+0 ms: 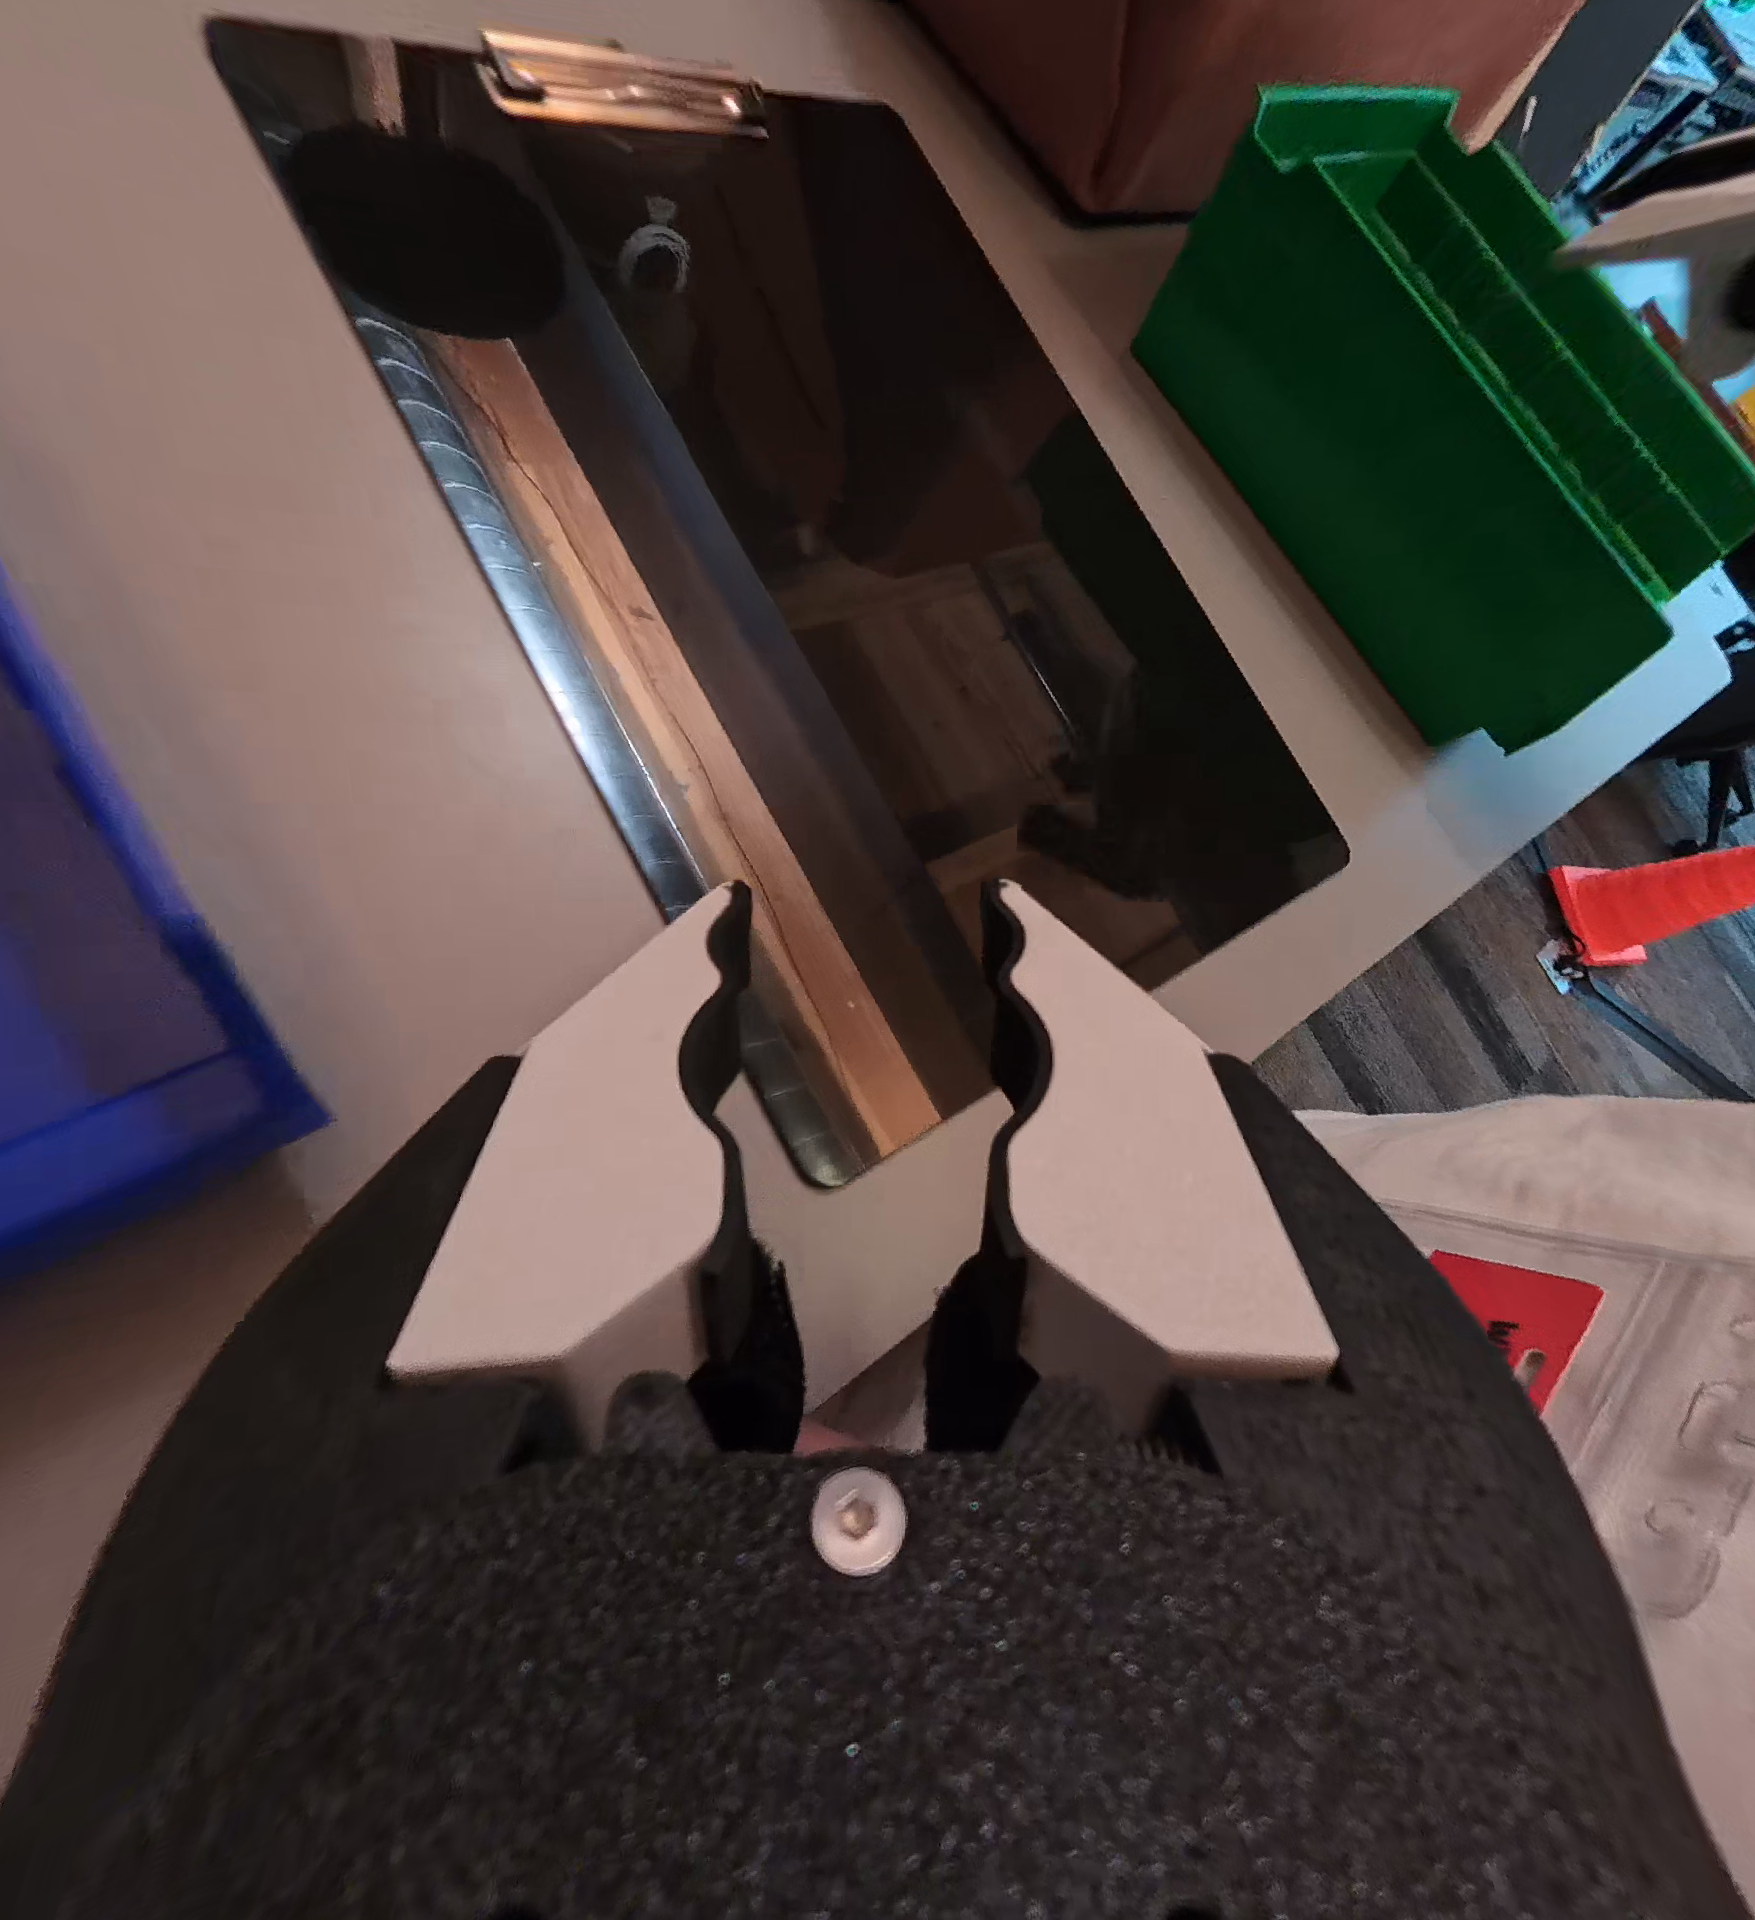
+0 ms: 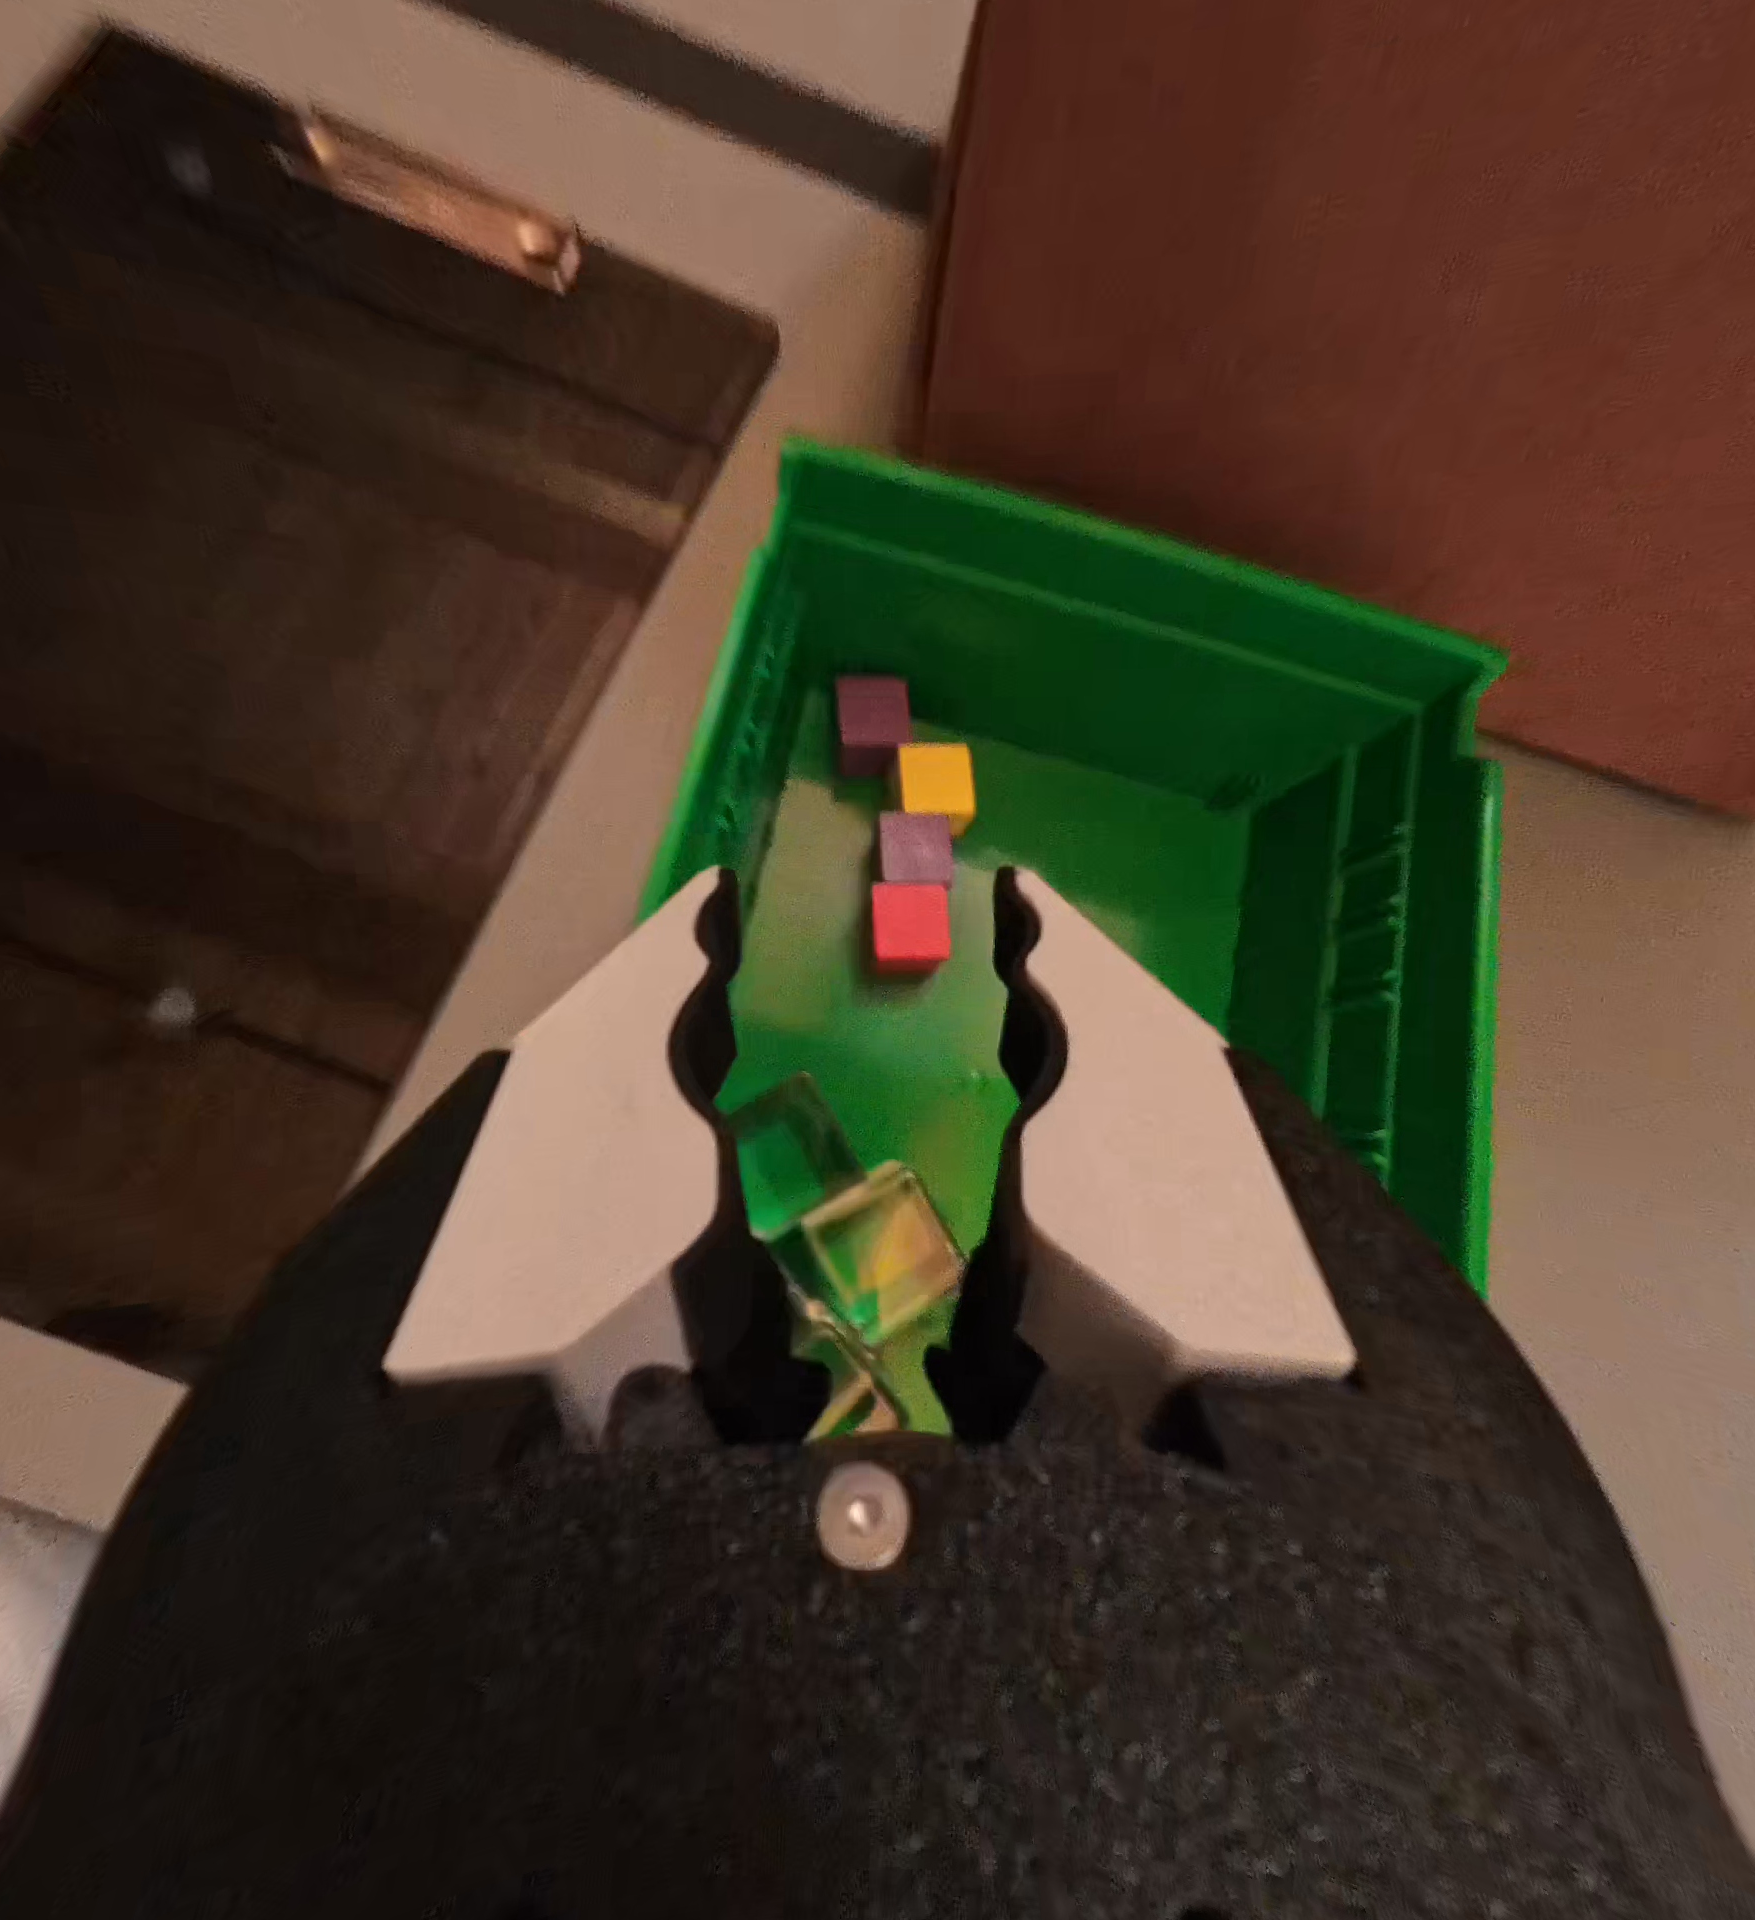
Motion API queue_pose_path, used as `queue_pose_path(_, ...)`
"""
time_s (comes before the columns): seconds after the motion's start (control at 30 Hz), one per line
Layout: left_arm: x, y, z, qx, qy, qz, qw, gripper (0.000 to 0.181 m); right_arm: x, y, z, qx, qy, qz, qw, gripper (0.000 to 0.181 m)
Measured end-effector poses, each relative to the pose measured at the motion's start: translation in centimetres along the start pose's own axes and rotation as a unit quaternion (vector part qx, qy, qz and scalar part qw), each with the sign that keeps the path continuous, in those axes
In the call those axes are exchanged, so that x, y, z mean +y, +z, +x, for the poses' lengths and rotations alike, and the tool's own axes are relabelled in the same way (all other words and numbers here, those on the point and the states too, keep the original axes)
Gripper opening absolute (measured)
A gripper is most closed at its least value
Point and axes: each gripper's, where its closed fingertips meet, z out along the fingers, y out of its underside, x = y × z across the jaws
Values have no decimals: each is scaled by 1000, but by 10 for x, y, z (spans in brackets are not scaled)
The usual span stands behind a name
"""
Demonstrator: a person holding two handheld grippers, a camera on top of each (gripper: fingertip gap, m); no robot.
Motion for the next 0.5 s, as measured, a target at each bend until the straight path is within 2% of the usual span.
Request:
queue_pose_path(0.07, -16, -13, -13, -12, 1, 15, 1000, 45, -37, -32, -35, -26, 37, 98, 994, 45)
queue_pose_path(0.17, -42, -34, -41, -27, 12, 27, 999, 45, -71, -56, -116, -138, 81, 200, 967, 42)
queue_pose_path(0.23, -61, -43, -63, -15, 19, 37, 999, 45, -69, -57, -171, -234, 97, 210, 944, 43)
queue_pose_path(0.3, -73, -45, -94, -15, 49, 10, 999, 45, -58, -47, -221, -310, 92, 188, 927, 50)
queue_pose_path(0.4, -80, -34, -162, -71, 187, -81, 976, 46, -39, -37, -273, -386, 64, 190, 901, 52)
queue_pose_path(0.43, -79, -29, -187, -92, 221, -135, 961, 46, -33, -32, -283, -398, 61, 193, 894, 52)
queue_pose_path(0.5, -86, -14, -227, -118, 257, -195, 939, 46, -14, -17, -296, -411, 65, 170, 894, 53)
